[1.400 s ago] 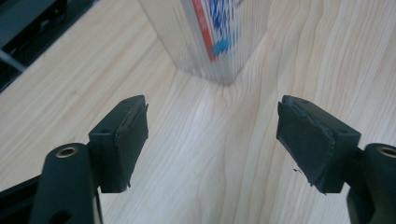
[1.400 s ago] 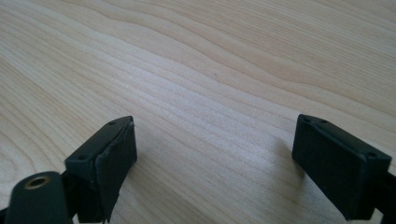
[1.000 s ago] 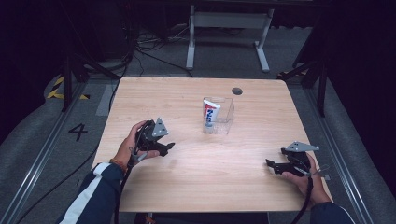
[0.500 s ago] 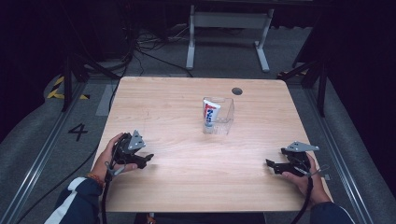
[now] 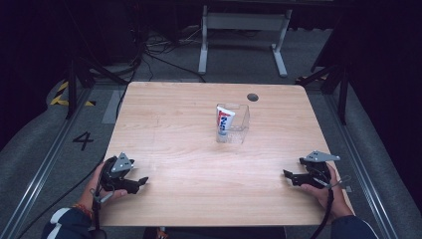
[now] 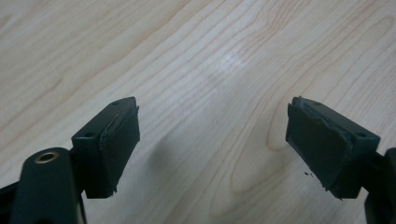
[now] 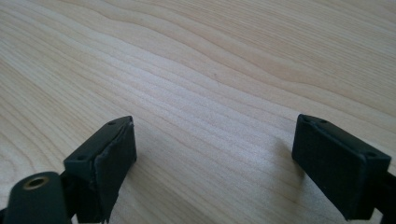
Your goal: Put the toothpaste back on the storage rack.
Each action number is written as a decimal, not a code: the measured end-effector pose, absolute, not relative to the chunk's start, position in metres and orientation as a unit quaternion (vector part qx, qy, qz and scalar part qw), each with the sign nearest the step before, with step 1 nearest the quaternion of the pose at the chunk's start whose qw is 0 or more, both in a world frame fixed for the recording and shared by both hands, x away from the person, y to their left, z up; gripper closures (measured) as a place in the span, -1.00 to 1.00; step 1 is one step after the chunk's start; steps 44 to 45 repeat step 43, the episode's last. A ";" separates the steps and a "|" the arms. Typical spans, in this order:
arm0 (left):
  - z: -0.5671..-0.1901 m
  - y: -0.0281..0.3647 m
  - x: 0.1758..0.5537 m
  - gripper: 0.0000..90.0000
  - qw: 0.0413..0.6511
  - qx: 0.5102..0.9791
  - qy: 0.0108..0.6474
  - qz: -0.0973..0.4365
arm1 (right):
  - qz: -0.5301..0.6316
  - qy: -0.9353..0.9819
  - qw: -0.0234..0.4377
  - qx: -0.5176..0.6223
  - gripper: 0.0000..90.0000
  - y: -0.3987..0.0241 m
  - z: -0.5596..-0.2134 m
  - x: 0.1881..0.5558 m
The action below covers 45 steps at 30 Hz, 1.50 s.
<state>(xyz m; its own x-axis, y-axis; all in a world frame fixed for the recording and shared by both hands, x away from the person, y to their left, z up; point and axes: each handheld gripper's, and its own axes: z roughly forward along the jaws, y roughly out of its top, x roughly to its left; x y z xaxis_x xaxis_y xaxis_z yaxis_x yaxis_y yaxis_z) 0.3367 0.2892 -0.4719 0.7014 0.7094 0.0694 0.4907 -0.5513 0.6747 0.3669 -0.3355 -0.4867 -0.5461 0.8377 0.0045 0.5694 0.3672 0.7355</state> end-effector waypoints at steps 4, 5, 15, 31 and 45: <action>-0.477 0.296 0.332 -0.58 0.335 0.856 0.360 0.159 | 0.354 0.805 0.189 0.437 -0.69 -0.336 -0.487 0.367; -0.479 0.297 0.330 -0.57 0.334 0.855 0.366 0.149 | 0.354 0.805 0.189 0.437 -0.69 -0.336 -0.487 0.367; -0.482 0.306 0.321 -0.56 0.340 0.831 0.408 0.165 | 0.354 0.805 0.190 0.437 -0.69 -0.335 -0.487 0.367; -0.482 0.305 0.321 -0.66 0.332 0.828 0.419 0.167 | 0.353 0.805 0.189 0.438 -0.70 -0.334 -0.487 0.367; -0.482 0.305 0.321 -0.67 0.331 0.828 0.420 0.167 | 0.352 0.805 0.190 0.437 -0.70 -0.335 -0.487 0.367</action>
